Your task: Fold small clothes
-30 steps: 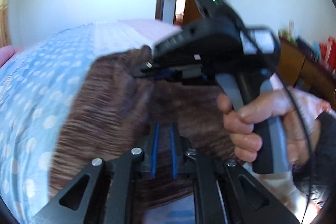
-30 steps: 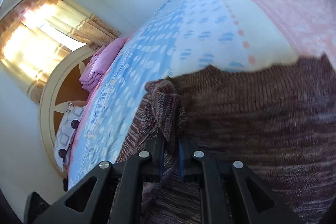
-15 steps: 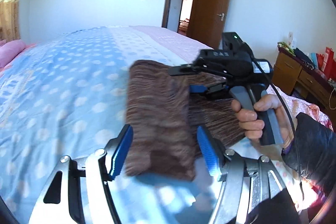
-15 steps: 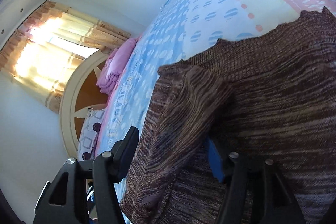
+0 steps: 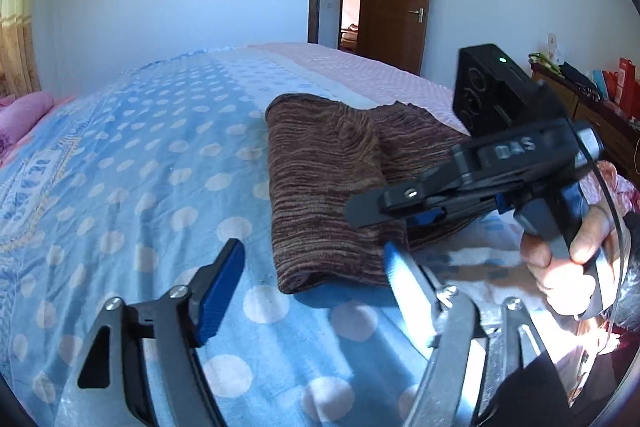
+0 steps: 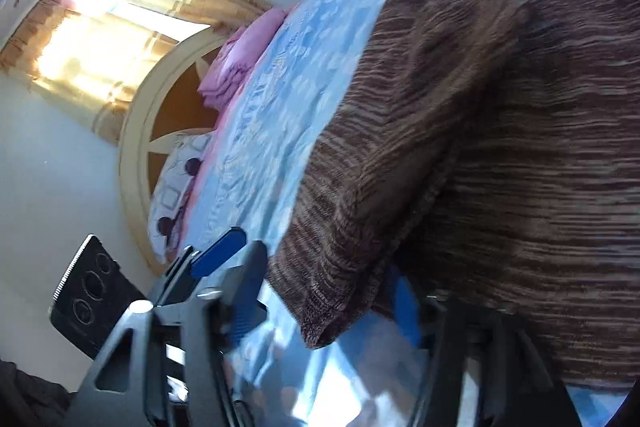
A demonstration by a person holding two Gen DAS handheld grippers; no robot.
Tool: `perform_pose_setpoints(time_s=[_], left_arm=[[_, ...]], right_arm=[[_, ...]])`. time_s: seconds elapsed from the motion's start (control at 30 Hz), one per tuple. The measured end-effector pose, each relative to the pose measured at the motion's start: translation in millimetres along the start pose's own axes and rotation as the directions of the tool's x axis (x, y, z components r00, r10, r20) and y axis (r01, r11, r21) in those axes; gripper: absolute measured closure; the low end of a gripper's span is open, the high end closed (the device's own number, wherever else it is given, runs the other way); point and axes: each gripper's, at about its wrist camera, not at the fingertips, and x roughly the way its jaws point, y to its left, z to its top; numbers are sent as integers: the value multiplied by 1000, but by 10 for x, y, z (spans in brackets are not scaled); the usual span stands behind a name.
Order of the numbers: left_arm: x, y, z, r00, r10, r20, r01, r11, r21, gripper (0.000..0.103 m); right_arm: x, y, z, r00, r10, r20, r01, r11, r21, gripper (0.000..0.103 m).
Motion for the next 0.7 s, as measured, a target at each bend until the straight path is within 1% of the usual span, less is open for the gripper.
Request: perform_pose_setpoints(time_s=[0.03,0.07,0.1,0.13,0.2,0.23,0.3,0.37,0.4,0.47,0.5,0.53,0.57,0.6,0.63,0.67,0.7], left_arm=[[-20,-18,2,1000,0,9,0,1000,22,25],[-32,-30,0,1000,0,15,0,999,40,25],[-57,-58,1,1000,2,25,-3,998,63,22],[-71,-89,7,999,11,41,-15,996,92,17],[-79,-180,22,995,51,90,-66,984,168,9],[-77,-236,29,990,71,119,-95,974,207,8],[-12,-325,61,984,95,153,-133,956,263,8],[99,-423,111,983,98,155,-141,943,303,8],[169,-482,133,983,101,157,-148,934,326,8],[323,-576,162,980,131,152,-179,913,366,9],[402,-604,179,979,145,146,-190,907,375,17],[492,-612,212,981,149,125,-186,912,367,29],[539,-605,236,983,147,106,-176,918,356,36],[591,-580,267,985,147,87,-168,927,335,55],[613,-541,292,986,145,79,-163,937,310,73],[618,-501,306,987,143,75,-159,945,287,81],[617,-447,323,988,137,73,-152,954,259,89]], right_arm=[[22,-12,20,1000,21,-20,-20,999,28,91],[16,-16,36,999,38,-23,-36,998,50,93],[-15,-14,42,998,53,-13,-53,997,61,93],[-60,-10,57,997,76,0,-75,994,77,93],[-179,-18,96,989,144,28,-147,981,126,93],[-234,-23,115,985,166,44,-170,975,144,93],[-322,-39,154,976,207,66,-216,959,182,93],[-360,-52,186,967,243,78,-255,943,213,93],[-367,-44,188,966,247,78,-258,941,220,93],[-353,-32,186,965,253,76,-263,937,228,93],[-343,-20,178,964,254,74,-264,937,227,93],[-337,-15,167,965,253,70,-262,939,224,93],[-339,-20,148,965,252,67,-261,940,222,93],[-329,-18,132,966,251,64,-259,941,217,93],[-335,0,118,967,246,58,-253,947,199,90],[-370,32,107,972,227,54,-233,958,164,90],[-491,-6,119,978,204,51,-209,968,136,90]])
